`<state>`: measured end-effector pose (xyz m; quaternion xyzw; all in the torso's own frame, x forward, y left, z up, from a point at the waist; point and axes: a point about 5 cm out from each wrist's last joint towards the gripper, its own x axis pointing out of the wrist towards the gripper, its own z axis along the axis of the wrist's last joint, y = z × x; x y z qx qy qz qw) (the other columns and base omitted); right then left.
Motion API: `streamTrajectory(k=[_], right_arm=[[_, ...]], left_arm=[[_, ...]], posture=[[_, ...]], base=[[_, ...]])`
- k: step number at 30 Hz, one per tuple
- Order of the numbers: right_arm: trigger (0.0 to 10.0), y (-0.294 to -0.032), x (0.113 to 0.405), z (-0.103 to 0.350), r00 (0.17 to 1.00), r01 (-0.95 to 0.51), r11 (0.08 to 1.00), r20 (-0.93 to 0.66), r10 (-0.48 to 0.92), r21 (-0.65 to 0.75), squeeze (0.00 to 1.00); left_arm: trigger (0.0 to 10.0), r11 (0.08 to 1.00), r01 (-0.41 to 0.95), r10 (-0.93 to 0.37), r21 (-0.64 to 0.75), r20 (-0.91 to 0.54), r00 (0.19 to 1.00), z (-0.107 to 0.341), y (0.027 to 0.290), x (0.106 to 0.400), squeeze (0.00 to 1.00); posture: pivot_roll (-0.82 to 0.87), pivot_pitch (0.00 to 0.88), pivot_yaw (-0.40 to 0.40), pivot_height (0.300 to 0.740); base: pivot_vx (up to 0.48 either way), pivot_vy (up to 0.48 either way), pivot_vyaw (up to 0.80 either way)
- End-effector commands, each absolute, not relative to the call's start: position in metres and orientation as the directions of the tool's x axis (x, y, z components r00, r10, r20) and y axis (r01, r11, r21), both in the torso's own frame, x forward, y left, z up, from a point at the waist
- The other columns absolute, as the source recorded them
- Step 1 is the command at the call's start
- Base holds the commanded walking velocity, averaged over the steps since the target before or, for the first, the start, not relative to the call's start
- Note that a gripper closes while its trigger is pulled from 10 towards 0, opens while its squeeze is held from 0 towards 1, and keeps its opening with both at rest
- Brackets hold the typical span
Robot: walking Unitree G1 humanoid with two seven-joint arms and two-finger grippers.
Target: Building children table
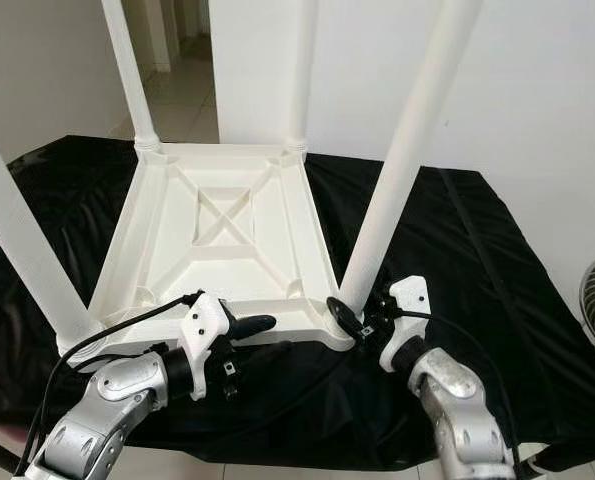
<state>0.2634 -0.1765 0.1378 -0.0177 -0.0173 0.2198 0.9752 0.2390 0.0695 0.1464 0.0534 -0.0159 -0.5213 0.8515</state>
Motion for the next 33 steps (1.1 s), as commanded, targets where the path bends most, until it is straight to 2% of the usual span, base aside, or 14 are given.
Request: streamTrajectory(k=[1,2,6,7,12,14,18,22,23,24,25,28,29,33], right_arm=[[0.0,-0.180,0.263,0.127,0.963,-0.266,0.964,-0.044,0.265,-0.016,0.00],[0.0,-0.180,0.263,0.127,0.963,-0.266,0.964,-0.044,0.265,-0.016,0.00],[0.0,-0.176,0.265,0.125,0.992,-0.109,0.994,-0.065,0.107,-0.020,0.00],[0.0,-0.177,0.267,0.123,0.996,-0.008,0.999,-0.088,0.004,-0.051,0.00],[0.0,-0.177,0.268,0.123,0.994,0.052,0.998,-0.098,-0.056,-0.046,0.00],[0.0,-0.174,0.268,0.121,0.984,0.126,0.991,-0.120,-0.129,-0.032,0.00],[0.0,-0.162,0.268,0.120,0.978,0.161,0.987,-0.137,-0.160,-0.004,0.00],[0.0,-0.148,0.270,0.125,0.986,0.111,0.993,-0.128,-0.106,0.035,0.00],[4.9,-0.146,0.271,0.126,0.988,0.094,0.994,-0.127,-0.087,0.048,0.00],[4.9,-0.146,0.271,0.126,0.988,0.094,0.994,-0.127,-0.087,0.048,0.00],[10.0,-0.143,0.272,0.128,0.991,0.070,0.996,-0.118,-0.064,0.047,0.00],[10.0,-0.139,0.273,0.129,0.994,0.024,0.997,-0.107,-0.017,0.068,0.00],[10.0,-0.138,0.273,0.131,0.995,0.016,0.997,-0.098,-0.009,0.070,1.00],[10.0,-0.139,0.274,0.135,0.997,-0.022,0.997,-0.072,0.027,0.074,1.00]], left_arm=[[10.0,0.472,0.877,-0.879,0.095,-0.026,0.476,0.145,0.068,0.239,0.00],[10.0,0.472,0.877,-0.879,0.095,-0.026,0.476,0.145,0.068,0.239,0.00],[10.0,0.472,0.877,-0.879,0.092,-0.024,0.476,0.145,0.067,0.238,0.00],[10.0,0.471,0.877,-0.880,0.090,-0.023,0.475,0.145,0.067,0.238,0.00],[10.0,0.470,0.878,-0.880,0.090,-0.023,0.474,0.146,0.067,0.238,0.00],[10.0,0.470,0.878,-0.880,0.090,-0.023,0.474,0.146,0.067,0.239,0.00],[10.0,0.471,0.877,-0.880,0.092,-0.021,0.475,0.146,0.067,0.240,0.00],[10.0,0.472,0.877,-0.880,0.093,-0.018,0.475,0.148,0.067,0.241,0.00],[10.0,0.472,0.876,-0.879,0.094,-0.018,0.476,0.148,0.067,0.241,0.00],[10.0,0.472,0.876,-0.879,0.094,-0.018,0.476,0.148,0.067,0.241,0.00],[10.0,0.472,0.876,-0.879,0.094,-0.017,0.476,0.148,0.067,0.241,0.00],[10.0,0.474,0.875,-0.878,0.096,-0.016,0.478,0.149,0.067,0.242,0.00],[10.0,0.474,0.875,-0.878,0.096,-0.015,0.478,0.149,0.067,0.242,0.00],[10.0,0.475,0.875,-0.878,0.097,-0.015,0.478,0.149,0.067,0.242,0.00]], posture=[[-0.03,0.039,-0.054,0.740],[-0.03,0.039,-0.054,0.740],[-0.03,0.040,-0.054,0.740],[-0.03,0.040,-0.054,0.740],[-0.03,0.041,-0.052,0.740],[-0.02,0.043,-0.049,0.740],[-0.03,0.043,-0.048,0.740],[-0.02,0.047,-0.044,0.740],[-0.02,0.047,-0.044,0.740],[-0.02,0.047,-0.044,0.740],[-0.02,0.049,-0.043,0.740],[-0.02,0.047,-0.044,0.740],[-0.02,0.048,-0.044,0.740],[-0.02,0.048,-0.045,0.740]], base=[[0.000,0.000,0.00],[0.000,0.000,0.00],[0.000,0.000,0.00],[0.000,0.000,0.00],[0.000,0.000,0.00],[0.000,0.000,0.00],[0.000,0.000,0.00],[0.000,0.000,0.00],[0.000,0.000,0.00],[0.000,0.000,0.00],[0.000,0.000,0.00],[0.000,0.000,0.00],[0.000,0.000,0.00],[0.000,0.000,0.00]])
